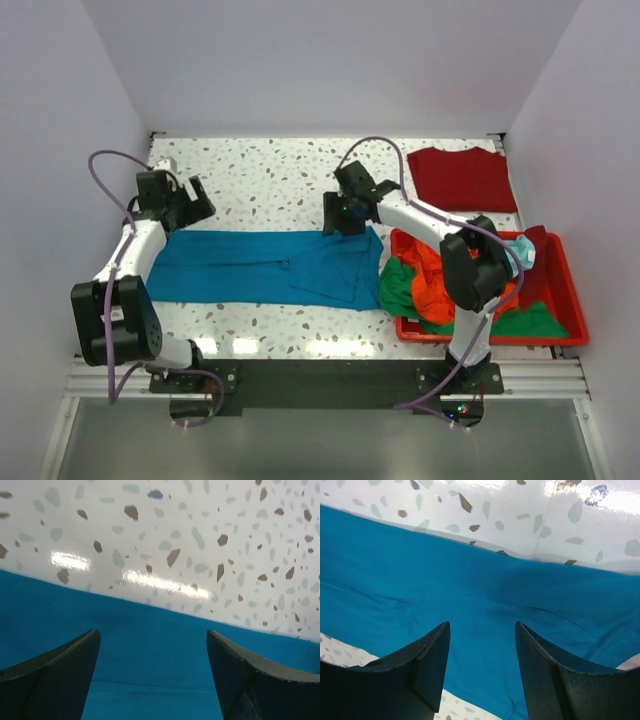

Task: Fold and stack the t-shirts
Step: Fold the tshirt

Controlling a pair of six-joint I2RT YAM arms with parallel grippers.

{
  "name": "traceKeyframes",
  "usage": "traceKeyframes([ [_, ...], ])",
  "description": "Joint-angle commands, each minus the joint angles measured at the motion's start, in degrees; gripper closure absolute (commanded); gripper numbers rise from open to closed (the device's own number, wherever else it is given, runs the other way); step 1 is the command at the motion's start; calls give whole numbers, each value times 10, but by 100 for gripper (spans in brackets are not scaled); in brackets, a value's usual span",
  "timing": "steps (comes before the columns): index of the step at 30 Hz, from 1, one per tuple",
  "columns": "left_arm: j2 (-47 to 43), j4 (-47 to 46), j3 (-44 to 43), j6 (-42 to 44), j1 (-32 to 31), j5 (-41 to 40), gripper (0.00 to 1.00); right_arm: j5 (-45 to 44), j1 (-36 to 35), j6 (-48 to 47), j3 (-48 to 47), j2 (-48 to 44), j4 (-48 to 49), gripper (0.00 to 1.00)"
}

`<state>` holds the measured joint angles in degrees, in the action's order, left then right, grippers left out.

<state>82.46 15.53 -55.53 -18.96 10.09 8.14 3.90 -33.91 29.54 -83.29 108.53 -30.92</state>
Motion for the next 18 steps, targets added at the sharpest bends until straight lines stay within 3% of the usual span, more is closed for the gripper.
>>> traceKeyframes([
  [1,-10,-15,55,-27,-13,35,8,8,9,18,8,37,19,42],
  [12,29,-38,119,-13,-13,29,7,-27,10,-11,-15,119,12,41],
  [18,9,-23,125,-10,-13,11,6,-64,16,-41,-85,185,-24,41],
])
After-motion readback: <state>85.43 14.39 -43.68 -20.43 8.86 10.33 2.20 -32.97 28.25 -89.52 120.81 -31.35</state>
